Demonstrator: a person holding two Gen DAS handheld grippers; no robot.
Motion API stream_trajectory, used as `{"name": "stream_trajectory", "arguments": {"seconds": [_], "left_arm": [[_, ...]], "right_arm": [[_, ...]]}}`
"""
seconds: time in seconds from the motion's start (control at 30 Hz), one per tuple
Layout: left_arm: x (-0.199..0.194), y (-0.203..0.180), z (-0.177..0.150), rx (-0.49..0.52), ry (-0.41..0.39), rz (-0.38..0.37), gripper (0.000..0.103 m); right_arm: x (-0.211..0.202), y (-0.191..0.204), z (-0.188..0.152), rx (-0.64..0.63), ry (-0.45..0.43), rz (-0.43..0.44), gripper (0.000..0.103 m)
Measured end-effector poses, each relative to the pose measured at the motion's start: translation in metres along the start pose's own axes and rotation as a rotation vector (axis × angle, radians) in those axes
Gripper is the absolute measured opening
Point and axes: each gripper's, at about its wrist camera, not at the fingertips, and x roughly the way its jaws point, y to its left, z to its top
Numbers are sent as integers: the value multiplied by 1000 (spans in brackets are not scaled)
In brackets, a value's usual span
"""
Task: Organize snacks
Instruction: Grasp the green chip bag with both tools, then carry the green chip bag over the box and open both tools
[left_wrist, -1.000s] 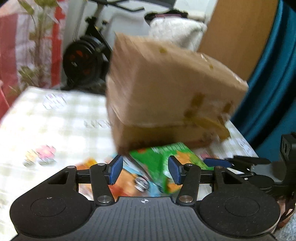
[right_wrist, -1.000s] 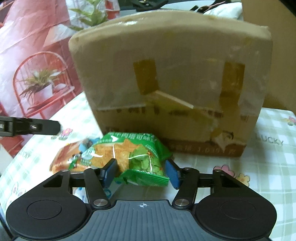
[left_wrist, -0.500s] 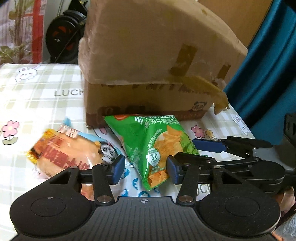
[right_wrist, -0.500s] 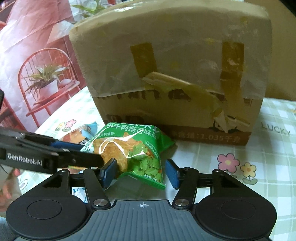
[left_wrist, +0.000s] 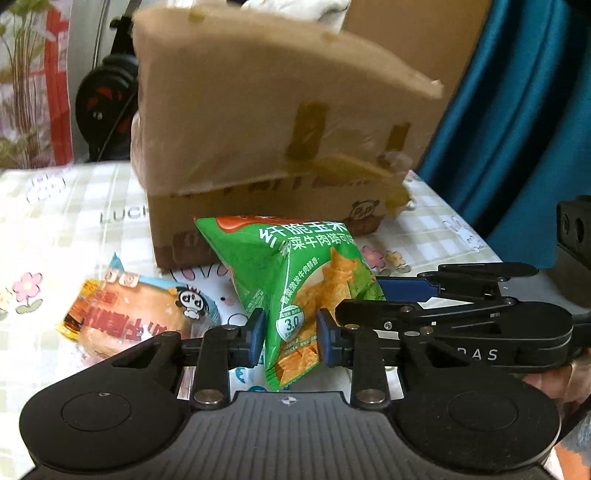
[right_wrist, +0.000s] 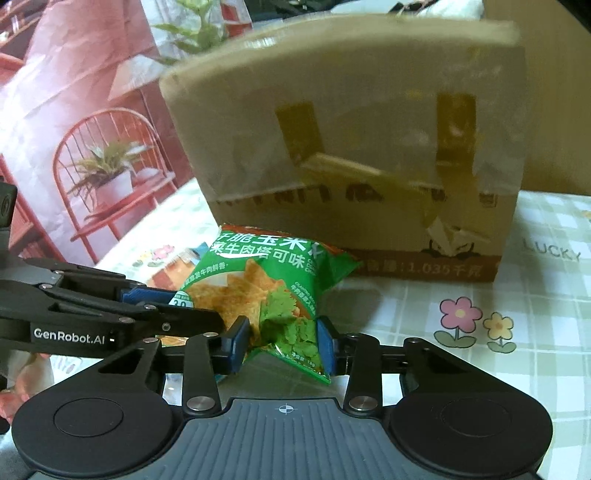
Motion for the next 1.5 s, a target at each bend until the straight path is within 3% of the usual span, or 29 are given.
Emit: {"name": "stream_trajectory", "arguments": {"seconds": [0.4, 0.8, 1.1, 1.5], "left_arm": [[-62, -30, 0, 27, -113, 17, 31], [-101, -46, 54, 62, -271, 12, 31], [-89, -43, 95, 67, -328, 14, 31], [-53, -5, 138, 22, -308, 14, 32]], "right_arm": [[-58, 25, 6, -44, -109, 7, 36], [-105, 36, 68, -136, -262, -8, 36], [-101, 30, 122, -201, -314, -29, 36], [-49, 14, 180, -243, -296, -48, 36]]}}
